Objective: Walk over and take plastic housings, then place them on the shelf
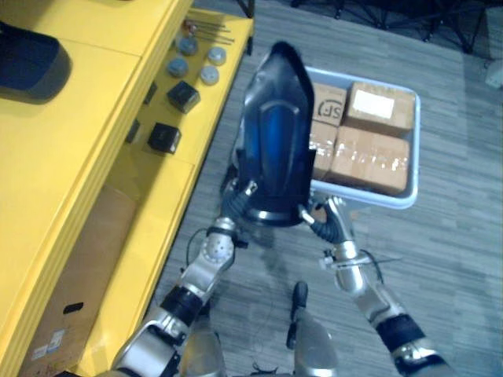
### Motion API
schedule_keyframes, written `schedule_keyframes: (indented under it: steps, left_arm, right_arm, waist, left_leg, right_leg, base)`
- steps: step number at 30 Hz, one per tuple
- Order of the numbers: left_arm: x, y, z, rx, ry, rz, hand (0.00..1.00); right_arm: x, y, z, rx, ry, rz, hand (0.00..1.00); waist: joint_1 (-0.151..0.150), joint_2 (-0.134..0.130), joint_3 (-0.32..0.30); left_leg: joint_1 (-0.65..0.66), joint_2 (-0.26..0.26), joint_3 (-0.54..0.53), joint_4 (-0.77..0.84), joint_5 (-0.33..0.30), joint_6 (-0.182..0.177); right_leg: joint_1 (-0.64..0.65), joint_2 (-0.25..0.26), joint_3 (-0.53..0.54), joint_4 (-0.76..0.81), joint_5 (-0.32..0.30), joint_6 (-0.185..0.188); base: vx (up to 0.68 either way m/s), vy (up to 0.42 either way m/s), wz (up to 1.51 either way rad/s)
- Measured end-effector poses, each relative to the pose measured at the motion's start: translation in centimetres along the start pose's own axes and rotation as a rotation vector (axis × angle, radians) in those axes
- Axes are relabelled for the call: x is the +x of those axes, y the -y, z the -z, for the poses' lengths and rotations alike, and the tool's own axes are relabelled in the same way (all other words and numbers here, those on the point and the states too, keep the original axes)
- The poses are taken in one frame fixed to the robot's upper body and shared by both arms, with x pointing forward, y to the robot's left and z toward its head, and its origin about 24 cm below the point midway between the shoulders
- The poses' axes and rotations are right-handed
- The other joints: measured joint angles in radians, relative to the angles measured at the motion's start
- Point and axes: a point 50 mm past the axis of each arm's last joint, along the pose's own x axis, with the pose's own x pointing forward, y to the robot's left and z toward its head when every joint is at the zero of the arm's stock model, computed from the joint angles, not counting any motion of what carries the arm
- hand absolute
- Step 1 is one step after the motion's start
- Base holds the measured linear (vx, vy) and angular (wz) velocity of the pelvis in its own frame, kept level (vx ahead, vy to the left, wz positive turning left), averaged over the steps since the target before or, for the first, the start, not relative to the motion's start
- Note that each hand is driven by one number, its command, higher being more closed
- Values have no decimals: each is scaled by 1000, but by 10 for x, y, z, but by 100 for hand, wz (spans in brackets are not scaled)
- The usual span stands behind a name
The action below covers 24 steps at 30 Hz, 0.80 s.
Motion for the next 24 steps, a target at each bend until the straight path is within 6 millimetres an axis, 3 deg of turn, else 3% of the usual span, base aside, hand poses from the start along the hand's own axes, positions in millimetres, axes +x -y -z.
schedule_keyframes:
  steps: [3, 9, 13, 16, 18, 21, 24]
  left_arm:
    - [-11, -13, -5, 57, 60, -121, 100]
    - [-19, -58, -7, 201, 112, -364, 100]
    - [-21, -66, -7, 274, 113, -396, 100]
    - [-21, -69, -6, 283, 110, -407, 100]
    - [-25, -78, -6, 280, 103, -445, 100]
    - [-31, -96, -14, 239, 123, -535, 100]
    - [-34, -114, -25, 189, 158, -624, 100]
  right_arm:
    - [-2, 4, -8, 82, -12, 73, 0]
    - [-3, 61, -14, 221, -10, 369, 0]
    - [2, 80, -31, 358, 102, 462, 0]
    - [1, 105, -42, 425, 203, 603, 0]
    - [-5, 121, -39, 423, 205, 683, 0]
    - [-20, 129, -25, 470, 118, 729, 0]
    - [-31, 126, -15, 564, 35, 705, 0]
  waist:
    - [4, -1, -53]
    - [0, 1, -125]
    - [-2, 2, -148]
    - [-5, 2, -173]
    - [-15, 2, -200]
    - [-33, 8, -222]
    - [-35, 21, -232]
  left_leg:
    - [20, 0, 1, 0, -11, 1]
    - [37, 1, 5, 0, -17, 1]
    - [52, 2, 12, 0, -18, -1]
    - [55, 2, 16, 0, -19, -1]
    - [61, 3, 23, 0, -21, -3]
    - [67, 3, 27, 0, -23, -4]
    - [68, 4, 26, 0, -23, -4]
  right_leg:
    - [26, 1, -4, -14, 0, 1]
    - [41, 2, -11, -17, -3, 3]
    - [52, 2, -10, -18, -3, 3]
    - [52, 2, -10, -18, -3, 2]
    - [52, 2, -8, -18, -4, 1]
    - [55, 2, -6, -18, -5, 0]
    - [57, 2, -11, -19, -6, -1]
  base:
    - [10, 1, 1]
    - [0, 0, 0]
    - [-3, -8, -5]
    - [0, 0, 0]
    - [14, -14, -7]
    - [10, -3, -6]
    - [-6, -2, 1]
